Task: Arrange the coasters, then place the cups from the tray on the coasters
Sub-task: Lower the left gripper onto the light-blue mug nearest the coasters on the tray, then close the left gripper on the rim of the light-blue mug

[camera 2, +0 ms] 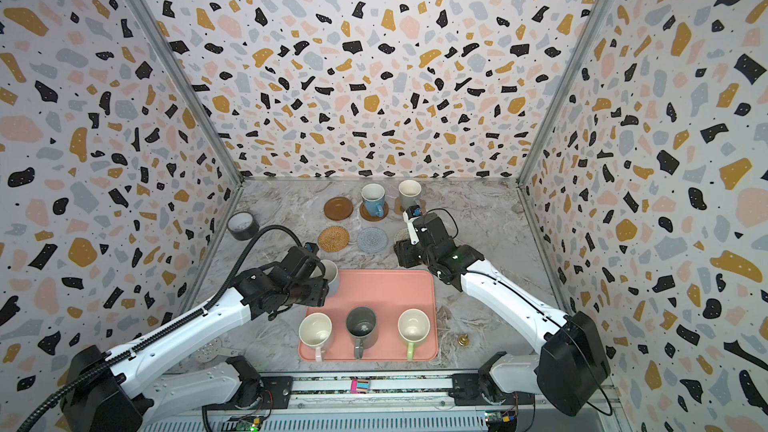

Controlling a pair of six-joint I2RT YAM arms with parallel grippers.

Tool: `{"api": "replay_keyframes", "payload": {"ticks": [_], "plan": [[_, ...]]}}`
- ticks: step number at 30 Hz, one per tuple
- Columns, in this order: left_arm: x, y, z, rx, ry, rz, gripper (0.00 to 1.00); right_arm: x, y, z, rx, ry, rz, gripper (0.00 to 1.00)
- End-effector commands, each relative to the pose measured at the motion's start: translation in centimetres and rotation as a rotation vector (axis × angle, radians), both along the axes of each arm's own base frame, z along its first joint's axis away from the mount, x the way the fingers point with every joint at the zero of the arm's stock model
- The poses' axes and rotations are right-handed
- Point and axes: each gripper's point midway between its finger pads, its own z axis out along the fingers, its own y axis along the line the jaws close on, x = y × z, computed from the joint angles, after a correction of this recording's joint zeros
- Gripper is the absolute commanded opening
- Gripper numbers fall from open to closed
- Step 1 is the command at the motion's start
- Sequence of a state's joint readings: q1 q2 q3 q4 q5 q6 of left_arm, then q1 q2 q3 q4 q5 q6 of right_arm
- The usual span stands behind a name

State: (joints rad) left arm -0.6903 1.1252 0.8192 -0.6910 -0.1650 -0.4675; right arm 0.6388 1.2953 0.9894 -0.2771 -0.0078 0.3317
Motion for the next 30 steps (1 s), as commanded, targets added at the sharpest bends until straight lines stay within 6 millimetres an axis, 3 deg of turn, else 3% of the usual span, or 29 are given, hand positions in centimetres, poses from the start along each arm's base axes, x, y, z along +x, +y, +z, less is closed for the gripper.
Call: {"api": "replay_keyframes", "payload": {"ticks": [1,13,30], "plan": [[-0.2,0.0,-1.0,0.016,0.018,-0.004,0.69,-0.3,-0.6,0.9,0.016,-0.010,-0.018,0.63],[0.1,-0.1,-2.1,0.046,0.033,0.004,0.53,-0.3,-0.7,0.6,0.018,-0.003,-0.025,0.63],[0.3,0.0,-3.4,0.071,0.047,0.013,0.39,-0.7,-1.1,0.1,0.020,0.009,-0.041,0.63]]}}
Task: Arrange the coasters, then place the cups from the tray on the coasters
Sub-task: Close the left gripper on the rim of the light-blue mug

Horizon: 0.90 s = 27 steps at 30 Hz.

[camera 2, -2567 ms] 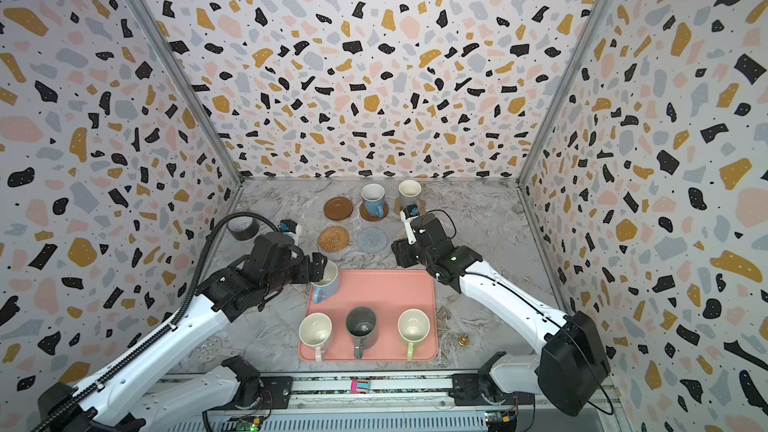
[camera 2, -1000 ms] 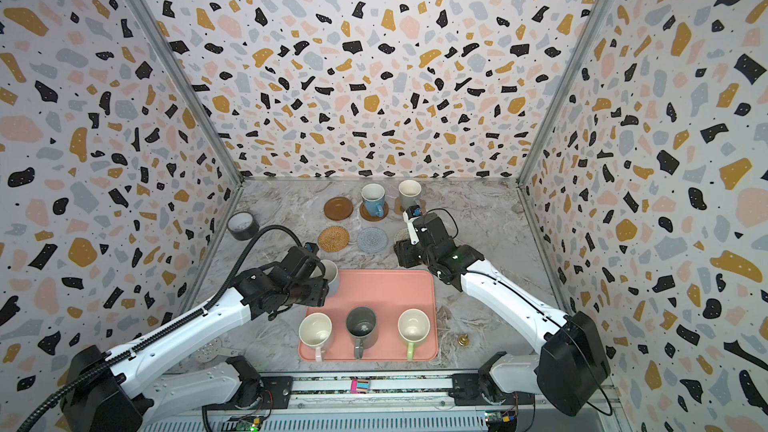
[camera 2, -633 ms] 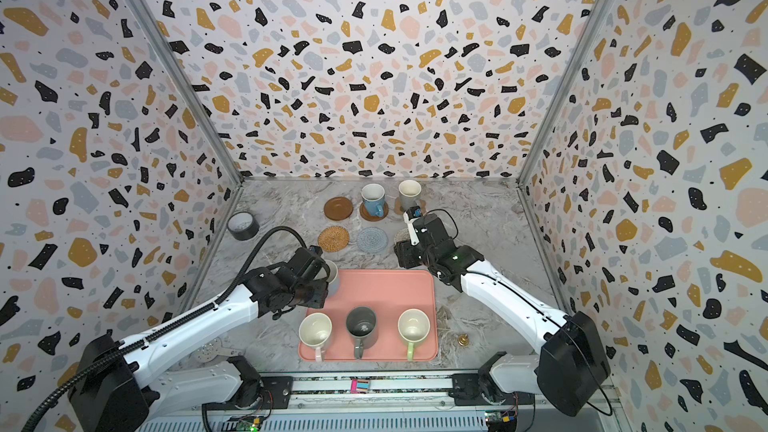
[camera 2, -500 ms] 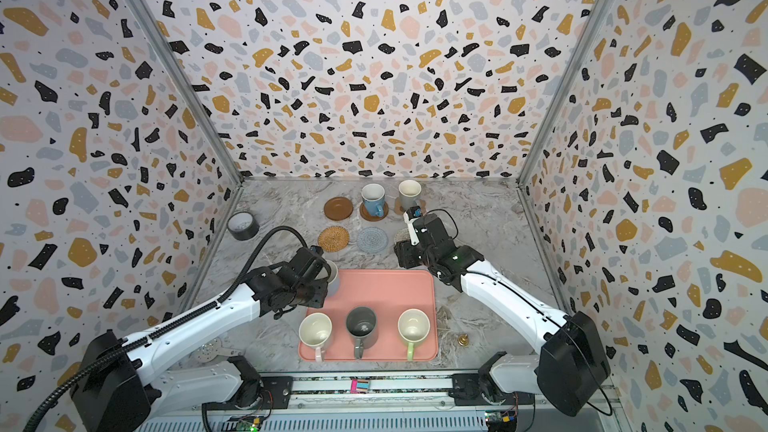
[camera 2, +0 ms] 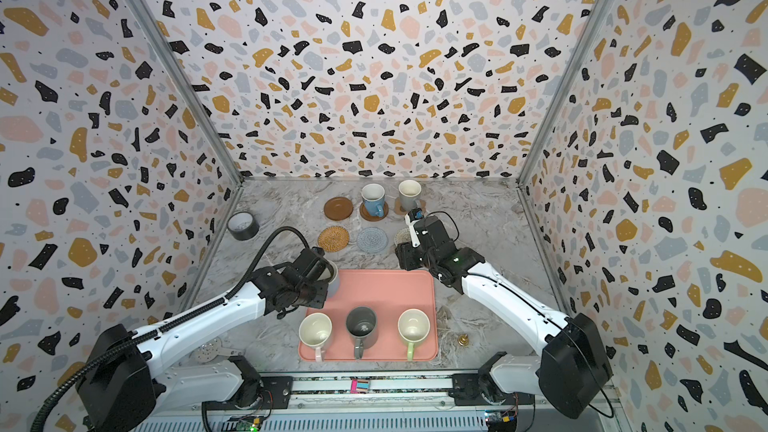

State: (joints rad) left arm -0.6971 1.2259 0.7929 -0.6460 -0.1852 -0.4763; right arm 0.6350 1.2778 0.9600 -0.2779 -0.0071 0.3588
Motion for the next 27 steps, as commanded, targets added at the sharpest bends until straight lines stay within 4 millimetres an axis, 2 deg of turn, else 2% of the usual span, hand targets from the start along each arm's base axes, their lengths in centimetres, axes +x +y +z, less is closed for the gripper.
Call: {"api": "replay_keyframes", "payload": {"ticks": [1,12,27], "plan": [[0.05,-0.01,-0.55,0.008,-0.005,0.003,0.38,-0.32,-0.67,0.75,0.011,-0.013,-0.022,0.63],[0.38,0.09,-1.27,0.029,-0.008,0.004,0.28,-0.73,-1.24,0.73,0.017,-0.009,-0.047,0.63],[0.99,-0.26,-1.06,0.011,-0.038,0.009,0.16,-0.91,-1.64,0.79,0.018,-0.009,-0.062,0.63]]}}
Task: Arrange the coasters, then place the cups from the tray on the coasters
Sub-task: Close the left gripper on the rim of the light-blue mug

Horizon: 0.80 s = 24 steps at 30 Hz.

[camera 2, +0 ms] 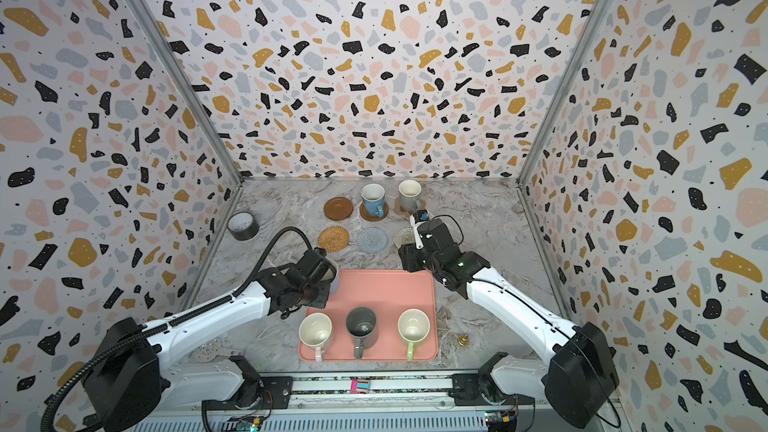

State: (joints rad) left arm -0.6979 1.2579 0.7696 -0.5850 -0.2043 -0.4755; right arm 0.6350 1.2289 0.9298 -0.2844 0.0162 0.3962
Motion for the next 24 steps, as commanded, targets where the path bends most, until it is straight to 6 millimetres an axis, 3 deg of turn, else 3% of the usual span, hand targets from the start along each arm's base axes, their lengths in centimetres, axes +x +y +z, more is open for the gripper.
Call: {"api": "replay_keyframes", "payload": {"ticks": [1,16,24], "plan": [[0.4,-0.2,0.0,-0.001,-0.025,0.004,0.16,-0.3,-0.7,0.4,0.002,-0.006,-0.021,0.63],[2.0,-0.2,2.3,-0.032,-0.127,0.051,0.13,-0.7,-1.1,0.1,0.011,0.017,-0.047,0.63],[2.3,-0.6,2.5,-0.054,-0.132,0.066,0.12,-0.7,-1.3,0.3,0.004,0.014,-0.052,0.63]]}}
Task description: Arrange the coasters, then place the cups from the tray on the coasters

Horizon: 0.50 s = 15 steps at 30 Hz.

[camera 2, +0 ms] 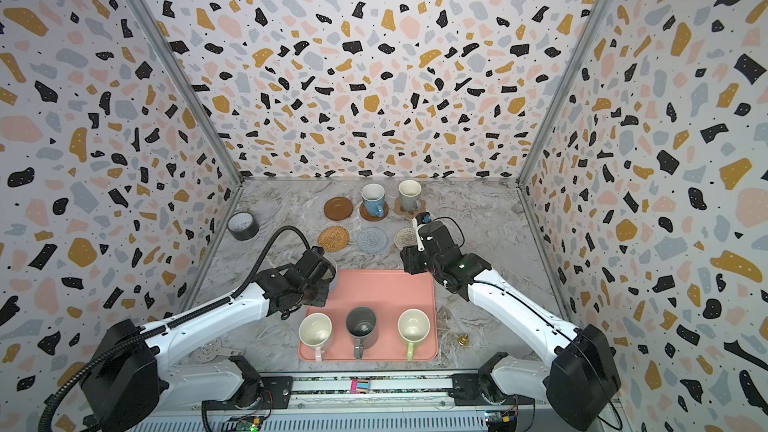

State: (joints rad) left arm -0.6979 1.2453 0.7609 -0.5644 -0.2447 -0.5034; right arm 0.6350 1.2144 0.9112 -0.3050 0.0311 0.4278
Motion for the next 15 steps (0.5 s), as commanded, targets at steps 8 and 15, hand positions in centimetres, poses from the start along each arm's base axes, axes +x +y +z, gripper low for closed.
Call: {"api": "replay_keyframes", "payload": {"ticks": [8,15], "plan": [[2.2,-1.2,3.2,-0.077,-0.125,0.034,0.11,-0.4,-0.9,0.8,0.002,-0.012,-0.027,0.63],[2.9,-1.9,4.3,-0.120,-0.155,0.052,0.11,-0.7,-1.5,1.4,0.008,-0.036,-0.040,0.63]]}}
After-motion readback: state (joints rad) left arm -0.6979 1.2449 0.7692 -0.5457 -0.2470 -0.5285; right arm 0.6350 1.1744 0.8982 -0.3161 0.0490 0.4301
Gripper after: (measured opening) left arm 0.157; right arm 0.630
